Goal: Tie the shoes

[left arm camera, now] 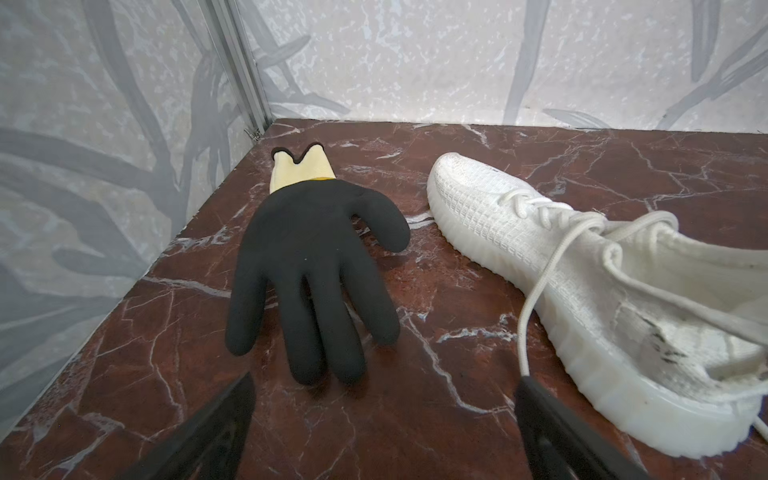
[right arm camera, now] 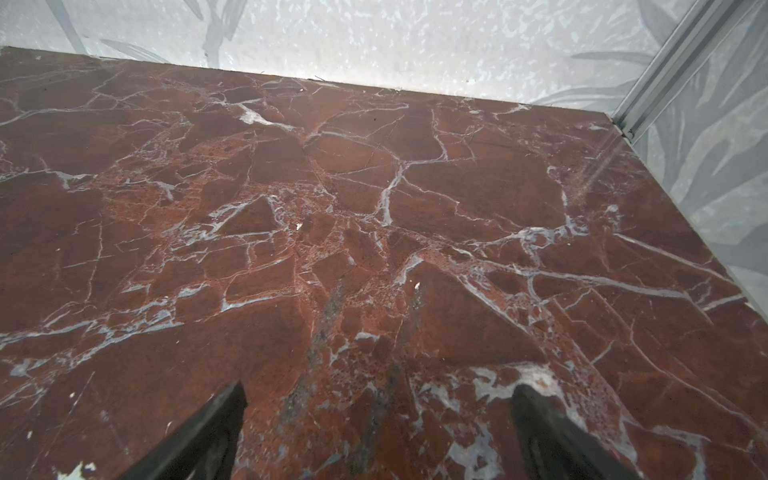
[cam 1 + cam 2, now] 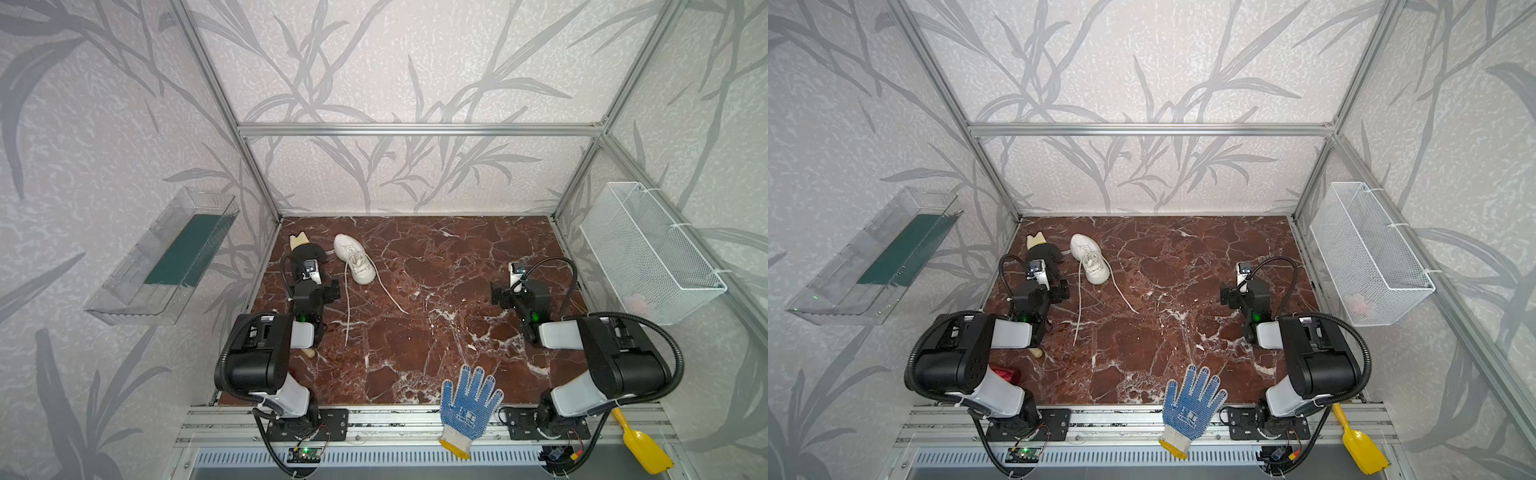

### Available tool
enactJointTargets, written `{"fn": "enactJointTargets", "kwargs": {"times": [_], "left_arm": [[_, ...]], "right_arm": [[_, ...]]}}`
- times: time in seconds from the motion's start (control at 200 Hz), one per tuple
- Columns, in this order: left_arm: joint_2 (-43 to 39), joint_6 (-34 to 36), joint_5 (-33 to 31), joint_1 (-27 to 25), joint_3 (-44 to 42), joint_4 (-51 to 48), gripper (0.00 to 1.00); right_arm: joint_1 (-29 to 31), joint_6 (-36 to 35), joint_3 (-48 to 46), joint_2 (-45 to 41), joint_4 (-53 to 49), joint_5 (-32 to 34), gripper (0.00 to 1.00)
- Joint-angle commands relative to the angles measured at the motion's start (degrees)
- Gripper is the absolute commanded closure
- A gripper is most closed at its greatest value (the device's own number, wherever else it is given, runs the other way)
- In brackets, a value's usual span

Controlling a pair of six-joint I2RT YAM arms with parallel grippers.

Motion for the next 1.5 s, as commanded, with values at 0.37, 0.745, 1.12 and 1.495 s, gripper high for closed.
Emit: {"fn": "enactJointTargets", "kwargs": {"times": [0.37, 0.745, 1.12, 1.495], "left_arm": [[-0.9, -0.3, 0.4, 0.3, 0.0, 0.1, 0.01], [-0.9, -0.5, 0.2, 0.3, 0.1, 0.0, 0.01], [-12.1, -1.6, -1.3, 0.2, 7.8, -23.1, 0.06], [-13.0, -4.5, 14.3, -1.4, 30.0, -62.0, 0.26]], "right_arm": [[0.0, -0.2, 1.1, -1.1, 0.9, 0.0, 0.01], [0.0, -0.1, 1.1, -1.1, 0.9, 0.0, 0.01], [3.1, -1.8, 5.2, -8.1, -13.6, 2.7, 0.01], [11.1, 6.8, 23.7, -15.3, -54.2, 2.0, 0.01]]}}
